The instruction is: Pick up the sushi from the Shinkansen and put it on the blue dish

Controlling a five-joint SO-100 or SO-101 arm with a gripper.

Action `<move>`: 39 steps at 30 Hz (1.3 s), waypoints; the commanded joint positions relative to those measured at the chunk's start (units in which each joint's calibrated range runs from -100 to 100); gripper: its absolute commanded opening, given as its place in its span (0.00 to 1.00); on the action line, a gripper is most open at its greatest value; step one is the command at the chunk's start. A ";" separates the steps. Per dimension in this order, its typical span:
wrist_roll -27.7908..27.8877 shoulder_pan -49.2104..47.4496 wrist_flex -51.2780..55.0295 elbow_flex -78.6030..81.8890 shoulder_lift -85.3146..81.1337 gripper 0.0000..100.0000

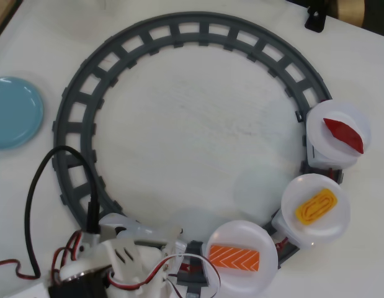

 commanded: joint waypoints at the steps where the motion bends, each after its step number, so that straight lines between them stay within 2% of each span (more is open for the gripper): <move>1: -1.80 0.43 -1.51 -1.02 0.82 0.26; 17: -6.09 0.78 -3.38 -5.71 8.62 0.26; 21: -7.56 1.49 -6.52 -5.71 9.53 0.26; 39: -11.17 2.37 -6.86 -5.71 12.02 0.26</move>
